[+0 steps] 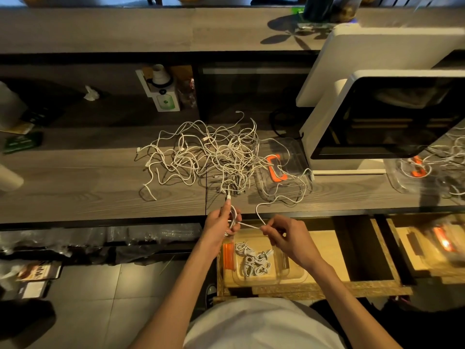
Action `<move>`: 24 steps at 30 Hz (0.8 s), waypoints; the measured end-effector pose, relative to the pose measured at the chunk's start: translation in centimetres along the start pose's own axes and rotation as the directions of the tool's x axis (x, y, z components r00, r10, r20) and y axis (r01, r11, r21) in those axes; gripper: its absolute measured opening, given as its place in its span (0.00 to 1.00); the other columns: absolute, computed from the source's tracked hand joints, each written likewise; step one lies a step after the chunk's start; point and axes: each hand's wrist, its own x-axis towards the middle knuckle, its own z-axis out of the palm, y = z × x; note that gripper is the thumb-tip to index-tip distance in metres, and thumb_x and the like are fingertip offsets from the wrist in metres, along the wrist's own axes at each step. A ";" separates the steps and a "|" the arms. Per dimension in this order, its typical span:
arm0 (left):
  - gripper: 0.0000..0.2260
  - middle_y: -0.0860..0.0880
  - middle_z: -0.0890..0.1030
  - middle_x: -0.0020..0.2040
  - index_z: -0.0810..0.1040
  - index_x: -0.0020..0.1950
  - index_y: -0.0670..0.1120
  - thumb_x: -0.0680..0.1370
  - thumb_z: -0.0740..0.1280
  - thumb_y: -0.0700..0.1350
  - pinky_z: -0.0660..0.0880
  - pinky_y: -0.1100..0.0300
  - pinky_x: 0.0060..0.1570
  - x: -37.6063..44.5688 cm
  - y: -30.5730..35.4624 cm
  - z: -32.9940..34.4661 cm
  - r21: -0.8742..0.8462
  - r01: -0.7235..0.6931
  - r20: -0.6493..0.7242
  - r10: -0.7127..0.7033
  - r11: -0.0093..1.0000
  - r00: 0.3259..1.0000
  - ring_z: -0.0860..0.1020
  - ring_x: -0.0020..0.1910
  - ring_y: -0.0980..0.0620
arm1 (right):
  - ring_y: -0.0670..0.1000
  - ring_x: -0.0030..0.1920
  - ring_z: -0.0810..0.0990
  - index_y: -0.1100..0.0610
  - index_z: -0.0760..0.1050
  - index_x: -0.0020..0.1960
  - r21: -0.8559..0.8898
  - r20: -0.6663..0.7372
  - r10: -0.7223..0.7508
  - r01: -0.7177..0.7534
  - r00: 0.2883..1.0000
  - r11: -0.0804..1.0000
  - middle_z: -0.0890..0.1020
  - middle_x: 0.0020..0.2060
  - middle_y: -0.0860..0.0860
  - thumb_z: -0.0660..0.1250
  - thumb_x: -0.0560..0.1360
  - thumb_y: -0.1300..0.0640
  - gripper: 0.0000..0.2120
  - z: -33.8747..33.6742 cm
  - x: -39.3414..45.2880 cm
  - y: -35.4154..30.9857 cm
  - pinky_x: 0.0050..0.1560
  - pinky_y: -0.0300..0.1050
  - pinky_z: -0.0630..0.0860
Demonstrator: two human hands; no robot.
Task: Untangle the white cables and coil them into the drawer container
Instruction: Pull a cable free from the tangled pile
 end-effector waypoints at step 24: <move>0.35 0.47 0.69 0.27 0.78 0.65 0.51 0.77 0.49 0.75 0.56 0.61 0.25 -1.5 0.9 1.1 0.145 0.023 0.489 -0.092 0.989 0.867 0.66 0.23 0.54 | 0.44 0.43 0.84 0.53 0.84 0.50 0.036 0.086 -0.183 0.181 0.979 0.983 0.85 0.42 0.44 0.74 0.77 0.55 0.03 -0.8 5.7 -2.1 0.44 0.36 0.78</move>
